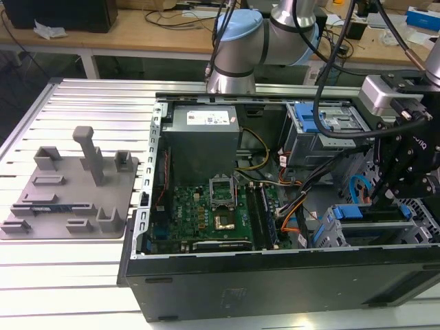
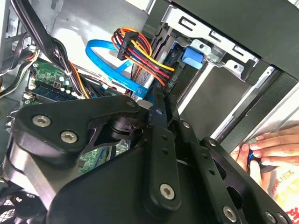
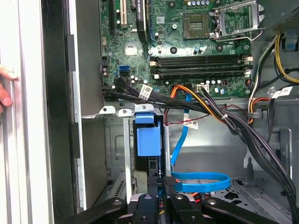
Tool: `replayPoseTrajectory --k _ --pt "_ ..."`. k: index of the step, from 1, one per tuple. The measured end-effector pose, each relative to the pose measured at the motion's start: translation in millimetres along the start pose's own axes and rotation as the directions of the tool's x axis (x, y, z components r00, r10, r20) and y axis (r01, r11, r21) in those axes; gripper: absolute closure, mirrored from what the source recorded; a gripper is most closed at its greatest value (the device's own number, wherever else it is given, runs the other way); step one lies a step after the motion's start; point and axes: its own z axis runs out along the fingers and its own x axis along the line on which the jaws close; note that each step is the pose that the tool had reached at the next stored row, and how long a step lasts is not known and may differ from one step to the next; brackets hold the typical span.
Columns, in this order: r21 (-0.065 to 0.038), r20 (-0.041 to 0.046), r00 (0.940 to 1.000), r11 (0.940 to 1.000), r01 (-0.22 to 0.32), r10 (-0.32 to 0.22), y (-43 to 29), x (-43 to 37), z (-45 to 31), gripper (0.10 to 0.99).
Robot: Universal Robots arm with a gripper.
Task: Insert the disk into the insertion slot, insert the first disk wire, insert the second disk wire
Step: 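Insert the second disk wire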
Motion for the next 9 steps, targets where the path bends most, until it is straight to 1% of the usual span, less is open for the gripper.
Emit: replayPoseTrajectory --k 9 --pt "0.001 0.0001 1.0000 1.0000 0.008 -0.008 -0.1 -0.2 2.9 0.922"
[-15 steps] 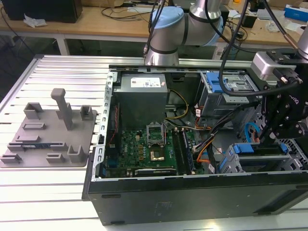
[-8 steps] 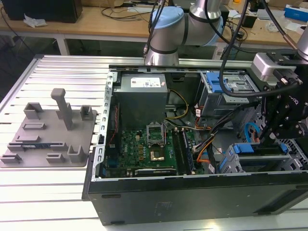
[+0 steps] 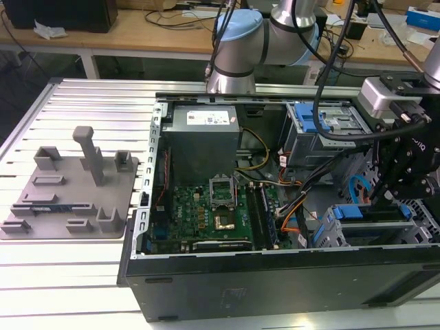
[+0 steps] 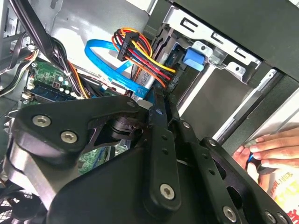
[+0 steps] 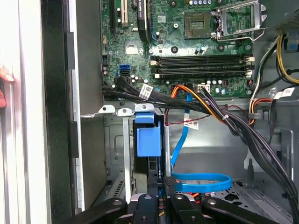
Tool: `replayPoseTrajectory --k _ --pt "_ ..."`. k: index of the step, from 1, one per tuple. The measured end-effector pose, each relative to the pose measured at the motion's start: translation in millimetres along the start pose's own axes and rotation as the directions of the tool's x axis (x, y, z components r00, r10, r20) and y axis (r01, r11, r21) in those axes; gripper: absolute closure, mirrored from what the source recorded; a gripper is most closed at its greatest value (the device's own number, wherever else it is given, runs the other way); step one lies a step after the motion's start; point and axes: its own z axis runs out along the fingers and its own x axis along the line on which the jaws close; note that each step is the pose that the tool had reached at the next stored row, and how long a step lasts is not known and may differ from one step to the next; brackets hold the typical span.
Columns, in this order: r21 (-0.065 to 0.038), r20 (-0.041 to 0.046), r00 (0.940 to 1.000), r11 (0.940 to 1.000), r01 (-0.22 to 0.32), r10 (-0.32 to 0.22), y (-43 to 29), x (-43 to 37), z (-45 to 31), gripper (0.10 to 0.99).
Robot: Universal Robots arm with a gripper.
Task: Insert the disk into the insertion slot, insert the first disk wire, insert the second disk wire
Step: 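Insert the second disk wire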
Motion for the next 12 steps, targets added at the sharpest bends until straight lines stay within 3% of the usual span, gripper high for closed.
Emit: replayPoseTrajectory --k 12 --pt "0.001 0.0004 0.9999 0.9999 0.012 -0.012 0.0 3.6 6.1 0.922"
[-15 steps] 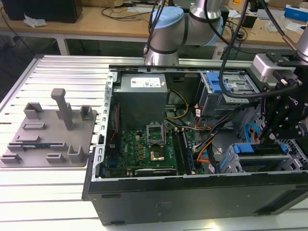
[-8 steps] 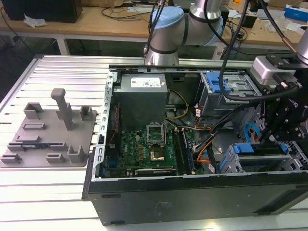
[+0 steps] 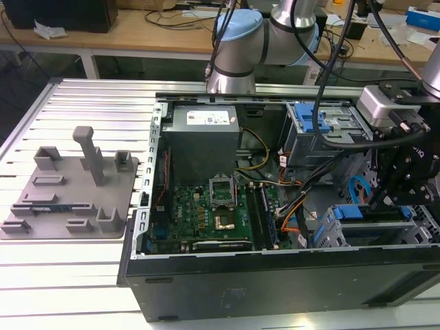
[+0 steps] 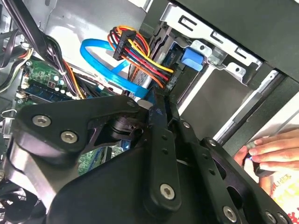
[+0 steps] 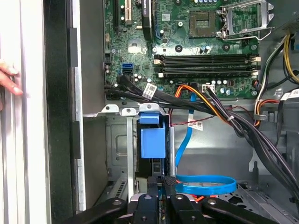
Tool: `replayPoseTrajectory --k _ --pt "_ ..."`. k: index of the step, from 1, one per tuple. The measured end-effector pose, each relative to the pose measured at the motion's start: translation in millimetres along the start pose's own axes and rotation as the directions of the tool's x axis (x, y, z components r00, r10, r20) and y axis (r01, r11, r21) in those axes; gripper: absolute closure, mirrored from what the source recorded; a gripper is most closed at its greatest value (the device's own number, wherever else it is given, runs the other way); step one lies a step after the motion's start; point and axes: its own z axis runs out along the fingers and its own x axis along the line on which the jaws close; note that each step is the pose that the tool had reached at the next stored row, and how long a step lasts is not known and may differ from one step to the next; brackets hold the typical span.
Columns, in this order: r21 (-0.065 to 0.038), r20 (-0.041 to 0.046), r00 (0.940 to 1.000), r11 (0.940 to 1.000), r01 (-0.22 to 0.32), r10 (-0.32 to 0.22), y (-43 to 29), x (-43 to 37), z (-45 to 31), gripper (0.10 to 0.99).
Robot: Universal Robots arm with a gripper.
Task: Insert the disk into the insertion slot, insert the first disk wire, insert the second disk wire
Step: 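Insert the second disk wire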
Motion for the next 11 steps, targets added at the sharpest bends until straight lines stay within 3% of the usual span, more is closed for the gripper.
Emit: replayPoseTrajectory --k 1,2,4,6,8,9,11 --pt "0.000 0.0010 1.0000 1.0000 0.000 0.000 0.0 0.1 -2.2 0.914" --pt "0.000 -0.0003 1.0000 1.0000 0.000 0.000 -0.1 0.5 -8.0 0.847" --pt "0.000 -0.0001 1.0000 1.0000 0.000 0.000 -0.1 0.9 -14.0 0.847" --pt "0.000 -0.0003 1.0000 1.0000 0.000 0.000 -0.3 1.7 -28.0 0.847" --pt "0.000 -0.0005 1.0000 1.0000 0.000 0.000 -0.4 2.2 -35.8 0.847" --pt "0.000 -0.0004 1.0000 1.0000 0.000 0.000 -0.4 2.2 -36.6 0.863" --pt "0.000 -0.0001 1.0000 1.0000 0.000 0.000 -0.4 2.2 -36.6 0.980"
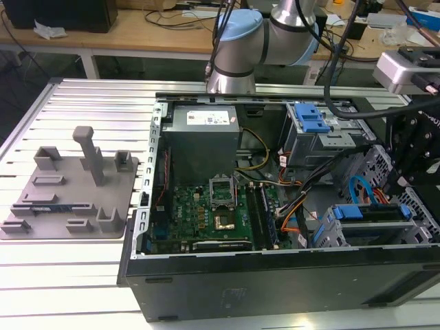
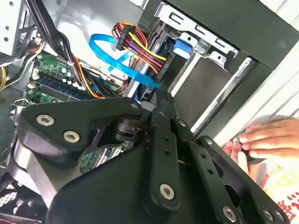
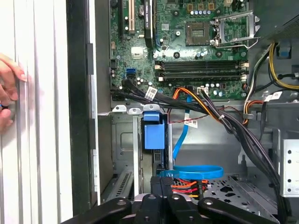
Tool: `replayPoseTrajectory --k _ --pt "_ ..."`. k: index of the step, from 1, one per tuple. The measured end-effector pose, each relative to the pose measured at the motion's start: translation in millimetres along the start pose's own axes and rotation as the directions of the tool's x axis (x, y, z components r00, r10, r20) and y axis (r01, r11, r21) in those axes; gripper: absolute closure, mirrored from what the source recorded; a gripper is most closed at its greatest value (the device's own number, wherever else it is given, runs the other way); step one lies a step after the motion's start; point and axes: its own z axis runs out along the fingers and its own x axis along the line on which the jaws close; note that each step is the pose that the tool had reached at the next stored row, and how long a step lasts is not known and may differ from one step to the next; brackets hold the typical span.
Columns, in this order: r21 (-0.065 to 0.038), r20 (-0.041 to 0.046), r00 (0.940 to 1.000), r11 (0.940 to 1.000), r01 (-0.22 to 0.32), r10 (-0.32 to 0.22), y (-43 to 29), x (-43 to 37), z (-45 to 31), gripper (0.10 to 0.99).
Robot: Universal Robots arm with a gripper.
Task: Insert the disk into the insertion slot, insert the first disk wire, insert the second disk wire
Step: 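Insert the second disk wire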
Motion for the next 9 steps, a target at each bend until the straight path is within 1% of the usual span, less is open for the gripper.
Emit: replayPoseTrajectory --k 9 --pt "0.000 -0.0004 1.0000 1.0000 0.000 0.000 0.0 0.0 -0.1 0.980"
